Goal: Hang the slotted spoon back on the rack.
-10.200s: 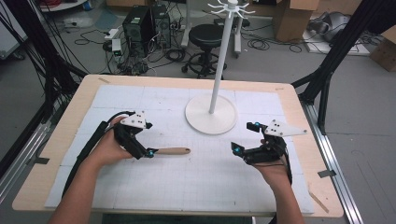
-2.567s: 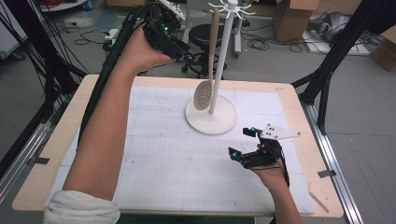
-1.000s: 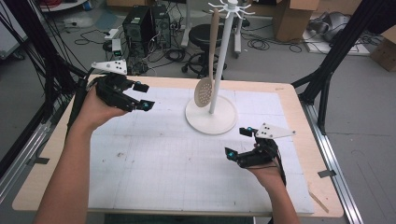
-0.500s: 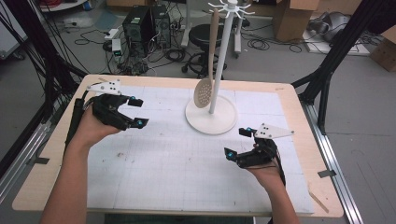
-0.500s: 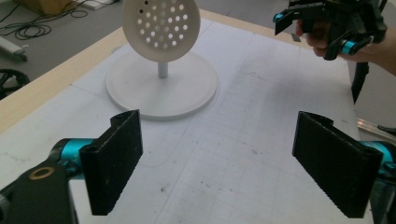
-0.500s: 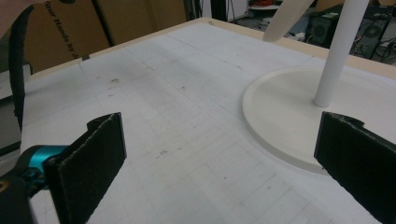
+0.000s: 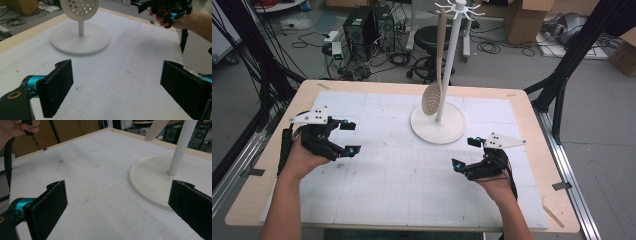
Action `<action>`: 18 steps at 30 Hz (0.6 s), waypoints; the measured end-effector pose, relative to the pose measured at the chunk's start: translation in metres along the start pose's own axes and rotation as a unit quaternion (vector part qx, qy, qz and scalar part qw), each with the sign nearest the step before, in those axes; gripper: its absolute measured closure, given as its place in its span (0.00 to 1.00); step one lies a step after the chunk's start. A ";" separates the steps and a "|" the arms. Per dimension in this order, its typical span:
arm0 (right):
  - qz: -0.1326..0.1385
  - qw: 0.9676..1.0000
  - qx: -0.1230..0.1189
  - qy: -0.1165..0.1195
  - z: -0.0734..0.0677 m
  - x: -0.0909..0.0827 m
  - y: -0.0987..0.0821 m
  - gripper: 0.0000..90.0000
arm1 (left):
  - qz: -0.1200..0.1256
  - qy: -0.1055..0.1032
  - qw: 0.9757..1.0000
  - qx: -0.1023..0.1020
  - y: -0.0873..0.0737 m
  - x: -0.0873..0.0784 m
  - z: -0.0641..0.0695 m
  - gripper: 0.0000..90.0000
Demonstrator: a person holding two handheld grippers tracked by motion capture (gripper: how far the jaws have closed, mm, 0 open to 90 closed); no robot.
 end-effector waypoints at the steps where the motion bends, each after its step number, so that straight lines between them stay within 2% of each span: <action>1: -0.001 1.000 0.001 0.001 0.000 0.000 -0.001 0.01 | 0.003 -0.004 1.000 -0.005 -0.003 -0.001 -0.002 0.13; 3: -0.004 1.000 0.001 0.000 0.000 0.000 -0.002 0.01 | -0.004 0.011 1.000 -0.007 -0.006 -0.003 -0.005 0.11; 6: -0.006 1.000 -0.001 0.002 0.000 0.001 -0.002 0.01 | 0.009 0.002 1.000 -0.007 -0.007 -0.004 -0.002 0.09; 10: -0.006 1.000 -0.006 0.001 -0.001 0.002 -0.001 0.01 | 0.004 -0.004 1.000 -0.001 -0.012 -0.003 0.001 0.08; 14: -0.010 1.000 -0.007 0.001 0.001 0.003 -0.003 0.01 | 0.021 -0.018 1.000 0.010 -0.011 -0.004 0.007 0.06; 15: -0.010 1.000 -0.006 0.002 0.001 0.003 -0.003 0.01 | 0.025 -0.018 0.999 0.010 -0.010 -0.005 0.008 0.02; 18: -0.006 1.000 0.000 0.001 0.003 0.003 -0.003 0.01 | 0.033 -0.021 0.999 0.012 -0.010 -0.010 0.010 0.02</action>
Point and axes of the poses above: each handheld gripper's, and its own axes: x roughly forward along the jaws, y roughly out of its top, z roughly to its right, the point moved 6 cm from there along x, roughly forward along the jaws, and after that the axes turned 11 degrees about -x, right-handed, at the moved point
